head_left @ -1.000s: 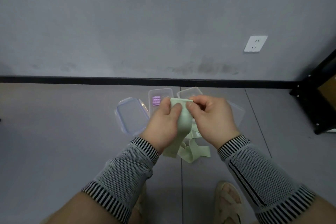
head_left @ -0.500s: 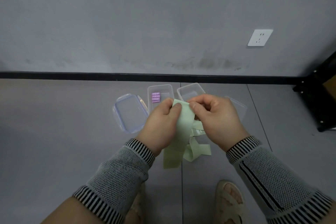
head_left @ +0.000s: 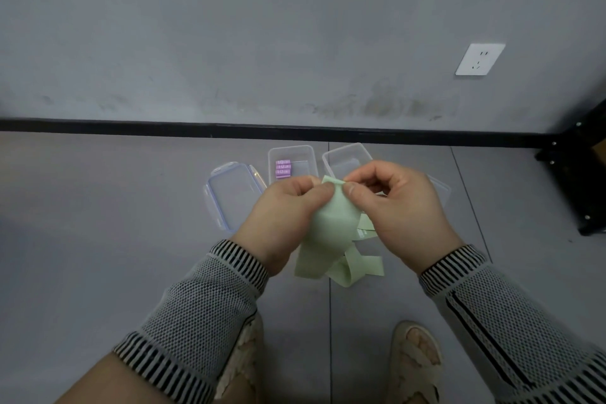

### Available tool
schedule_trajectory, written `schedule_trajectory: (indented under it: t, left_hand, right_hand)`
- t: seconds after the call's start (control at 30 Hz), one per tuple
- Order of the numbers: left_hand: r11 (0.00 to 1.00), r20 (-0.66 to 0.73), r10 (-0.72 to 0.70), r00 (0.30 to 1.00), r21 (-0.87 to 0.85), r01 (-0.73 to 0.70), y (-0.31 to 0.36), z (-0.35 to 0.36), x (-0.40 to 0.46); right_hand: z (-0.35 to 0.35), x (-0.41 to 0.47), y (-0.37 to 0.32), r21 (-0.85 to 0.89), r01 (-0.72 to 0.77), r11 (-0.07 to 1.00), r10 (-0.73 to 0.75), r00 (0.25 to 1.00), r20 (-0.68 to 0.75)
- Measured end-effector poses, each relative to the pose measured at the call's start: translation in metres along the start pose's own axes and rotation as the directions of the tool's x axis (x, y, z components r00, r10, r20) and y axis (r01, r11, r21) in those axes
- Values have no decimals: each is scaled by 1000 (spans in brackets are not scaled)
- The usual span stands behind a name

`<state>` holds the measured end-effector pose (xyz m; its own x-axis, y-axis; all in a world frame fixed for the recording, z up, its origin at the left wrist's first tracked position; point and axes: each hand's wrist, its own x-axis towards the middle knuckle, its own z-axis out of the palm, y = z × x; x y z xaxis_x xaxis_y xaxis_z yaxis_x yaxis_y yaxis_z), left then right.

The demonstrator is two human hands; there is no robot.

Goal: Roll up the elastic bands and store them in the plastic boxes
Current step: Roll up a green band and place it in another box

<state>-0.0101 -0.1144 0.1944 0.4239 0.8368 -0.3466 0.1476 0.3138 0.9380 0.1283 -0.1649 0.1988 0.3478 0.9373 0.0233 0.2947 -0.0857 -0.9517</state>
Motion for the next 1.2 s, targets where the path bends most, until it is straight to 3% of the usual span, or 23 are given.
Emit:
schedule_trajectory:
  t: [0.27, 0.7, 1.2]
  left_hand:
    - [1000, 11, 13, 1000, -25, -13, 2, -2, 0]
    - [999, 21, -30, 999, -27, 31, 1, -2, 5]
    - [986, 26, -147, 989, -71, 148, 7, -2, 5]
  right_hand:
    - [1, 1, -2, 119, -65, 991, 62, 998, 27]
    - [0, 1, -4, 151, -73, 986, 64, 996, 63]
    - [0, -1, -1, 31, 29, 999, -30, 999, 45]
